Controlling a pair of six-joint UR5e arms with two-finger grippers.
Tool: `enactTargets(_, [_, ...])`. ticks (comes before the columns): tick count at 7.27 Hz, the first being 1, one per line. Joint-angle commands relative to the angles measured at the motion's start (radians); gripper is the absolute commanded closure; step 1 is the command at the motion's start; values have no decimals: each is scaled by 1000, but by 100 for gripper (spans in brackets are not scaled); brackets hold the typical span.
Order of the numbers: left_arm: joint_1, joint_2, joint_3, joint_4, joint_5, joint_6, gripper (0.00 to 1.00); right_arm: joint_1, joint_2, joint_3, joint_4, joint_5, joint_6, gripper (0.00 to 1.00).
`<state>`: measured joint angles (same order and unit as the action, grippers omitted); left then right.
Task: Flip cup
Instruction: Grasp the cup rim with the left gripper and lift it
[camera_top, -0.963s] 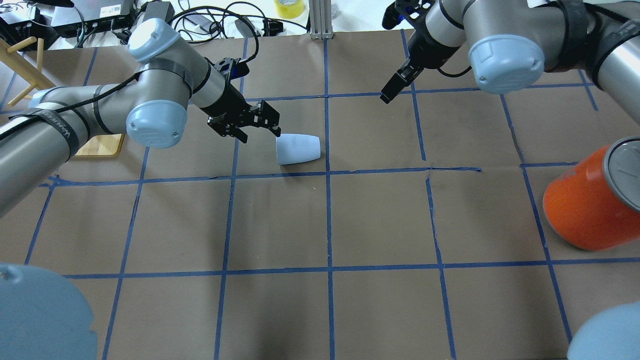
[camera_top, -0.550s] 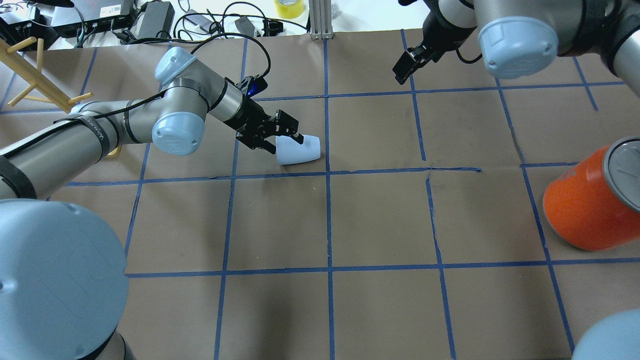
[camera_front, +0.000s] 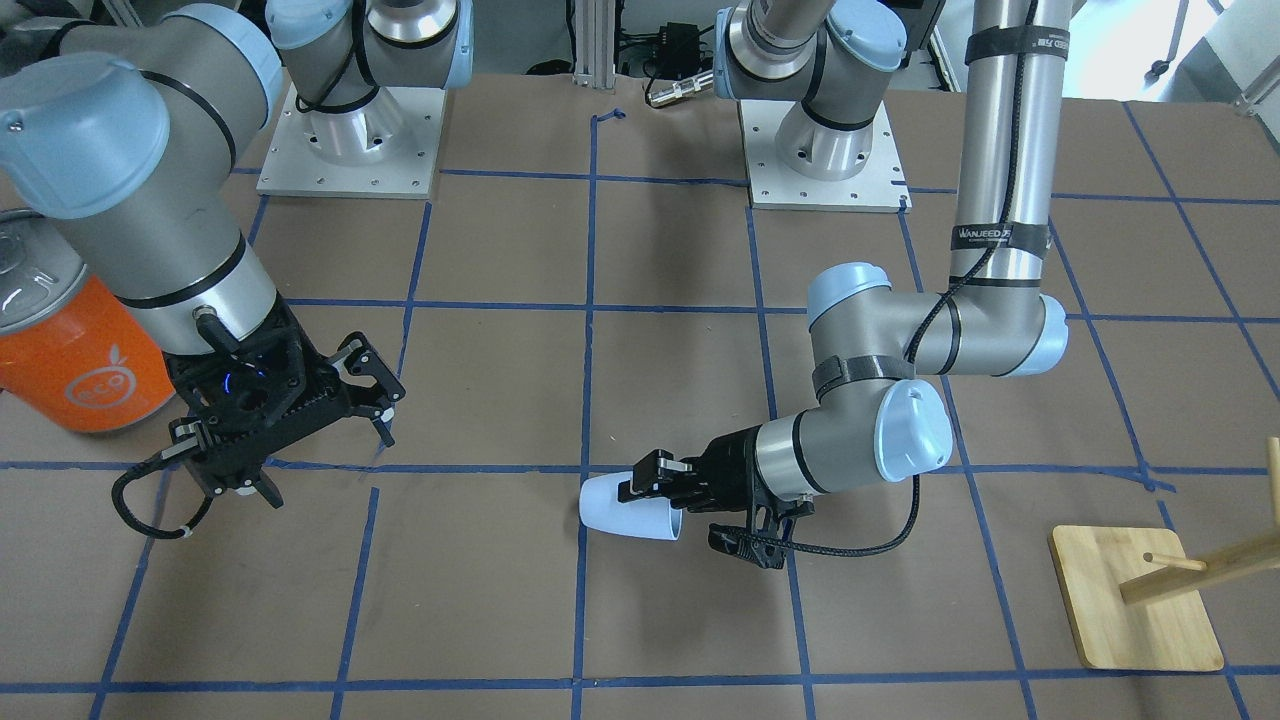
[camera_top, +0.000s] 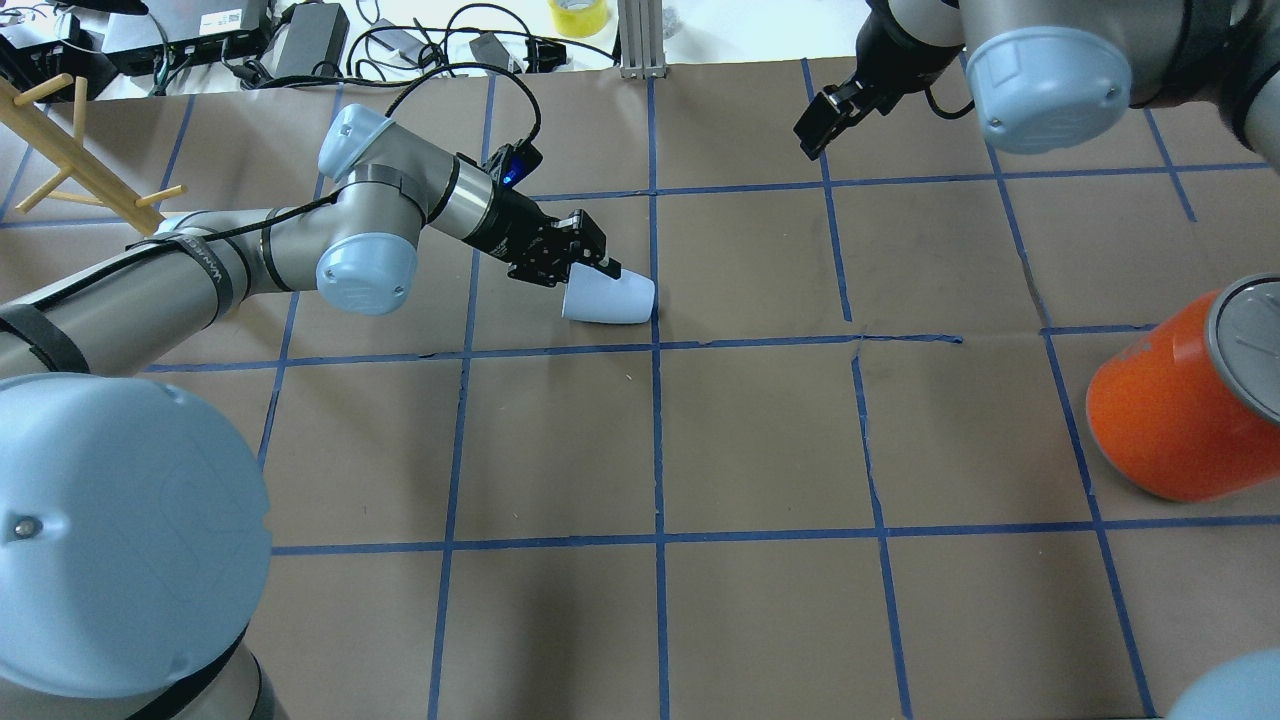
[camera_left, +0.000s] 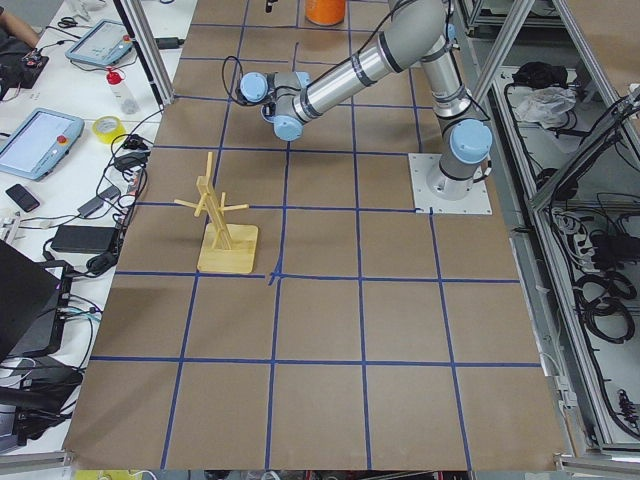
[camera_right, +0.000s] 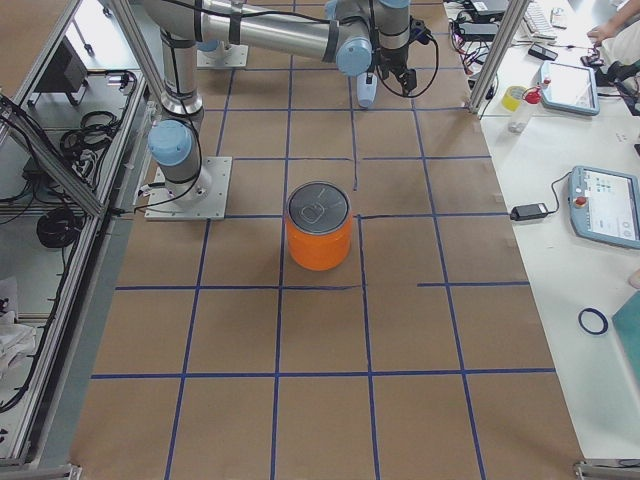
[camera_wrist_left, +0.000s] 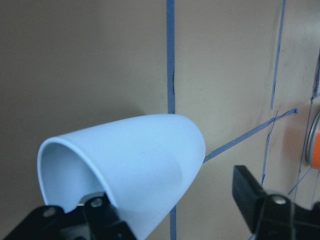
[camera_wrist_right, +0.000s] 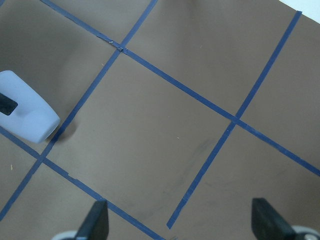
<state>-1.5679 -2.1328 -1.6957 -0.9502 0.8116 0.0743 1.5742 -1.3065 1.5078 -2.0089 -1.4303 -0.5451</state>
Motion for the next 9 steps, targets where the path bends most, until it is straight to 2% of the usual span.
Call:
enactTargets(1, [0,19,14,42,20,-62,100,-3,-32,0,34,-19,65,0])
enactTargets(2, [2,33,52,42,58,-70,100,-5,-62,0,60,-28,150,0])
enactTargets(3, [2,40,132,31,187,-102,100,-5,-77,0,121,-97,166,0])
enactTargets(5, [0,48,256,-36,440,-65,100,-6,-88,-9,156,-99,256,0])
enactTargets(6, [0,50,266,-33,540,126,100,-11,-86,-18,151,-102,304,0])
enactTargets(8, [0,38,261,-24,819,496,100,-28,-88,-24,168,-91,389,0])
enactTargets(9, [9,13,255,-1,846,545,100,-29,-102,-50,250,-101,422,0])
